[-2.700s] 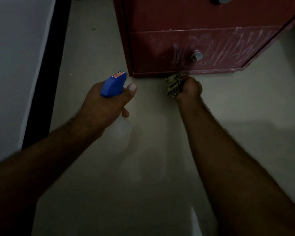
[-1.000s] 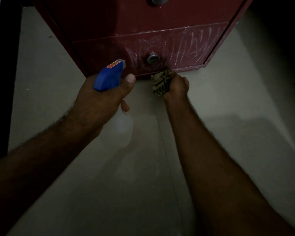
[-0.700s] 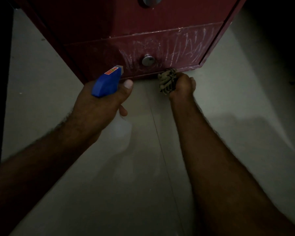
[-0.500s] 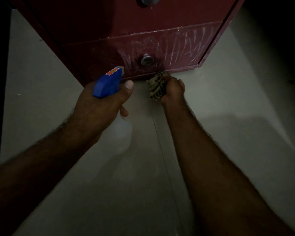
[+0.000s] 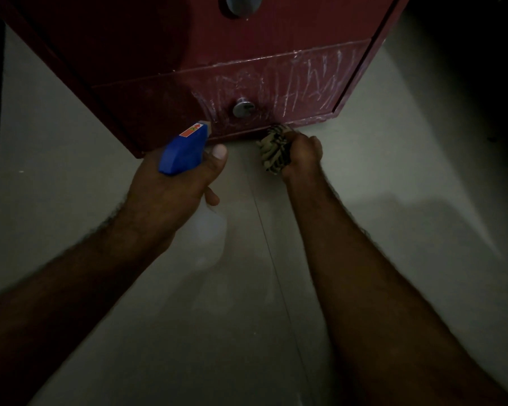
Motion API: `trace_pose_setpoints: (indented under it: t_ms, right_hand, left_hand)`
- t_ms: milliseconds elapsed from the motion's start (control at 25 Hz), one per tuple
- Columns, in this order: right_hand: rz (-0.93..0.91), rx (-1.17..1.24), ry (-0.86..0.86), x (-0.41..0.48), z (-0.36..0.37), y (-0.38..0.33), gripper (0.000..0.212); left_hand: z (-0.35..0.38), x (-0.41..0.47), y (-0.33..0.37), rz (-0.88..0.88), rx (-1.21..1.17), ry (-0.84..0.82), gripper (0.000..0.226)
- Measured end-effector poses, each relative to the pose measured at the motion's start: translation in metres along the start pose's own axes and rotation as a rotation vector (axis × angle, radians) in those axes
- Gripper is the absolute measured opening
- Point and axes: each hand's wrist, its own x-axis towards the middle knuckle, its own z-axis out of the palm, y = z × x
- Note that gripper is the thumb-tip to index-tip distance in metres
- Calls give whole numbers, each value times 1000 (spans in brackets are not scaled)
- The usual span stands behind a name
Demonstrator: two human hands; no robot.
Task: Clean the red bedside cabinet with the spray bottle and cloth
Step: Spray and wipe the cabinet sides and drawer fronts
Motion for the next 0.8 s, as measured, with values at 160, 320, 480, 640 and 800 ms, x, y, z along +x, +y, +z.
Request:
trace_pose_setpoints:
  t_ms: [160,320,480,640,800]
  right_hand:
    - [-78,145,111,1,-8,-32,84]
    - [-79,19,43,-1,-9,-24,93]
    - [-66,116,91,8,-11,-34,86]
    - [-58,125,124,36,-14,-33,90]
    - [-56,35,121,13,-15,-34,81]
  left_hand:
    - [4,4,4,10,-10,-8,25]
    - [11,4,7,-21,1,-23,19]
    - [19,1,12,-6,4,-43,19]
    - [20,1,12,24,11,-43,17]
    - [23,1,13,34,22,-60,15]
